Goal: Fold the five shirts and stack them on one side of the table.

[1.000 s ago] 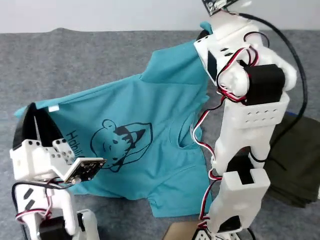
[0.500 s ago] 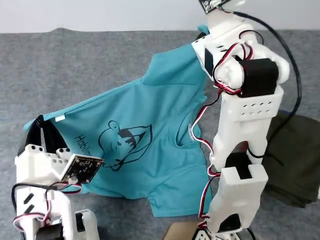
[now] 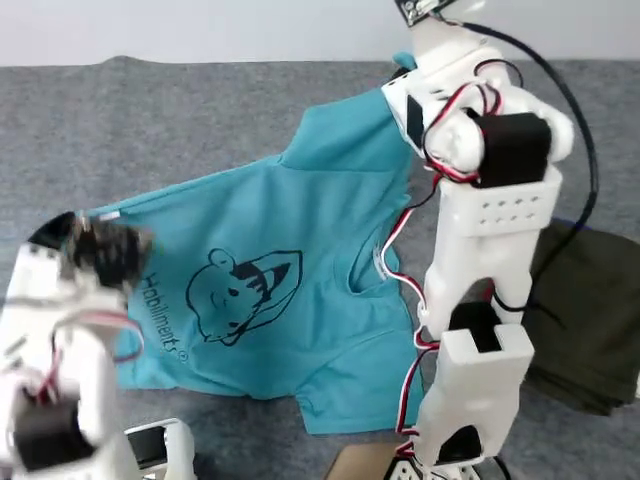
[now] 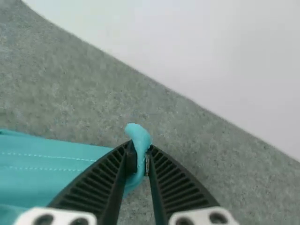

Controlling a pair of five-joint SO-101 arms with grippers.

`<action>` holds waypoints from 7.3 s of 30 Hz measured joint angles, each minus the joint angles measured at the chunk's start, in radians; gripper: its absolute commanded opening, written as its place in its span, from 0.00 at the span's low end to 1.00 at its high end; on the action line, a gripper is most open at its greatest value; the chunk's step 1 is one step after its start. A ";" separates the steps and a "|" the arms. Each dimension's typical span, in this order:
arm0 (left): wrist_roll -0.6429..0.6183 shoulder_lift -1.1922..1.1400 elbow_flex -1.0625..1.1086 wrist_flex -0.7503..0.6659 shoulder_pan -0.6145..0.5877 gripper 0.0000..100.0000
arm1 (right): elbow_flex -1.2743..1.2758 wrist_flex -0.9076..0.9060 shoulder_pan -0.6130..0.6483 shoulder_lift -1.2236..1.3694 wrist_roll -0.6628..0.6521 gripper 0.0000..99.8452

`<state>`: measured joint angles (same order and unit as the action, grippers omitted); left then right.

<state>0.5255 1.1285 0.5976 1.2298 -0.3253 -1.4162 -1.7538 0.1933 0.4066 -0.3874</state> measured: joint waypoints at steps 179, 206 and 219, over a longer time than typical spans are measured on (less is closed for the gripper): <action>0.638 -1.487 -0.680 0.496 -0.012 0.01 | 1.608 0.267 0.025 -0.611 -0.330 0.14; 0.397 -1.490 -0.480 0.370 0.055 0.01 | 1.516 0.862 0.025 -0.140 -0.221 0.14; 0.456 -1.490 -0.422 0.336 -0.100 0.01 | 0.999 0.552 -0.095 0.273 -0.198 0.14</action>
<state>0.9812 -0.3613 0.1757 1.5658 -0.4250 -0.4173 -1.2014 0.0982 0.6797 -0.5854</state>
